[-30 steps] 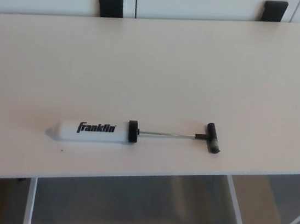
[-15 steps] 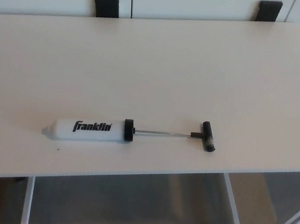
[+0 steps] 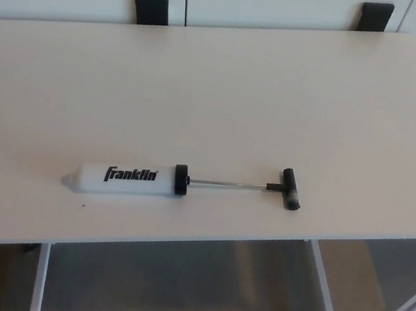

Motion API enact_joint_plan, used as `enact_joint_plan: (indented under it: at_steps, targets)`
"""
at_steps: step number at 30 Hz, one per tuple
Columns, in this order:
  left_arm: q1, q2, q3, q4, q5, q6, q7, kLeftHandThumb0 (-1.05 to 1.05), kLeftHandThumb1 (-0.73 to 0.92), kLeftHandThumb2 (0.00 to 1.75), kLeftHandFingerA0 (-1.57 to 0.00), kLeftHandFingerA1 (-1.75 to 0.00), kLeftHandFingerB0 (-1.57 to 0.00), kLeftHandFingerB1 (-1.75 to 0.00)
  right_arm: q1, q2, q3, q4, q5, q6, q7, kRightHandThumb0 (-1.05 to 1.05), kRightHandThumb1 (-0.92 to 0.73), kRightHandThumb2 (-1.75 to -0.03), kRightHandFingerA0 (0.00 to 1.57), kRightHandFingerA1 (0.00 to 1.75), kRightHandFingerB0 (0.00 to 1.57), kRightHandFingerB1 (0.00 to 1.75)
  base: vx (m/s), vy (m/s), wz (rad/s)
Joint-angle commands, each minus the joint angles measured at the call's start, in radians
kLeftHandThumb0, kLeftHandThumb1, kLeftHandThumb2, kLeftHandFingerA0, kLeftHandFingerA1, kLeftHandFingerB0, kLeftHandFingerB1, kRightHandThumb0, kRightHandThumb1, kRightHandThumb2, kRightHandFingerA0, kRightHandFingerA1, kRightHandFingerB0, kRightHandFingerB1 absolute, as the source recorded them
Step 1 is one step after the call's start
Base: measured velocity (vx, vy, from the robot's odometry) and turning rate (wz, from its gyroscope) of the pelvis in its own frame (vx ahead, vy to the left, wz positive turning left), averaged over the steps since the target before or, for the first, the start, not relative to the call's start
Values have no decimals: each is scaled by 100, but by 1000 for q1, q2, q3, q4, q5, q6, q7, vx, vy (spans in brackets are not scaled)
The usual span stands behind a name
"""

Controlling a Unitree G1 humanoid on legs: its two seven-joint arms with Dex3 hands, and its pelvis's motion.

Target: The robot walks towards a desk on which an air pump is kept in the middle. It lifts it up and holds it with its left hand and uses its right hand to compress it by pushing its handle inwards.

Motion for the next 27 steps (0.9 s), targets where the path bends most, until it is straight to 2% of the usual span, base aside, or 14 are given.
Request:
enact_joint_plan:
  at_steps: [1, 5, 6, 8, 9, 10, 11, 14, 17, 22, 23, 25, 26, 27]
  targets:
    - [-211, 331, 90, -658, -185, 450, 200, -38, 57, 69, -24, -42, -19, -38, 29, 25, 11, -51, 47, 14, 20, -27, -74, -62, 53, 43, 41, 39, 0, 0, 0]
    - [-414, 389, -63, -723, -46, 518, 204, -33, 62, 58, -17, -37, -14, -29, 31, 33, 24, -71, 39, 36, 16, -29, -73, -62, 53, 43, 42, 38, 0, 0, 0]
    - [-498, 393, -141, -727, 24, 551, 190, -24, 41, 88, -8, -50, 0, -45, 34, 37, 29, -73, 39, 31, 19, -28, -73, -62, 53, 44, 42, 39, 0, 0, 0]
    - [-587, 395, -221, -733, 99, 594, 173, -24, 41, 88, -8, -50, 0, -45, 37, 42, 35, -74, 40, 20, 24, -28, -73, -62, 53, 44, 42, 39, 0, 0, 0]
    - [-710, 386, -359, -728, 201, 644, 100, -40, 55, 57, -17, -37, -12, -27, 38, 52, 45, -64, 47, 14, 34, -31, -72, -61, 55, 44, 44, 39, 0, 0, 0]
    - [-710, 386, -359, -728, 201, 644, 100, -40, 55, 57, -17, -37, -12, -27, 38, 52, 45, -64, 47, 14, 34, -31, -72, -61, 55, 44, 44, 39, 0, 0, 0]
    - [-775, 360, -461, -729, 289, 665, 39, -50, 43, 66, -15, -39, -12, -34, 54, 52, 50, -86, 53, 28, 38, -28, -74, -61, 54, 43, 43, 39, 0, 0, 0]
    - [-800, 333, -524, -734, 352, 670, 1, -50, 43, 66, -15, -39, -12, -34, 74, 49, 52, -118, 56, 49, 38, -28, -74, -61, 54, 43, 43, 39, 0, 0, 0]
    - [-834, 265, -630, -673, 516, 600, -49, -51, 39, 65, -26, -41, -17, -35, 83, 44, 53, -119, 51, 32, 40, -32, -72, -61, 58, 43, 45, 39, 0, 0, 0]
    - [-862, 214, -743, -596, 686, 561, -67, -56, 41, 68, -24, -41, -12, -35, 87, 40, 56, -117, 42, 11, 40, -28, -73, -61, 57, 43, 44, 39, 0, 0, 0]
    - [-883, 199, -793, -549, 761, 552, -67, -54, 50, 56, -41, -35, -17, -28, 94, 38, 58, -130, 40, 17, 40, -29, -73, -61, 57, 44, 44, 39, 0, 0, 0]
    - [-906, 189, -845, -499, 836, 543, -62, -54, 50, 56, -41, -35, -17, -28, 101, 36, 61, -143, 40, 27, 39, -29, -73, -61, 57, 44, 44, 39, 0, 0, 0]
    - [-927, 181, -885, -464, 896, 544, -64, -63, 44, 72, -25, -41, -9, -35, 101, 36, 61, -144, 38, 22, 39, -29, -73, -61, 59, 45, 45, 40, 0, 0, 0]
    - [-940, 178, -910, -445, 931, 548, -66, -63, 44, 72, -25, -41, -9, -35, 101, 36, 62, -144, 37, 18, 38, -29, -73, -61, 59, 45, 45, 40, 0, 0, 0]
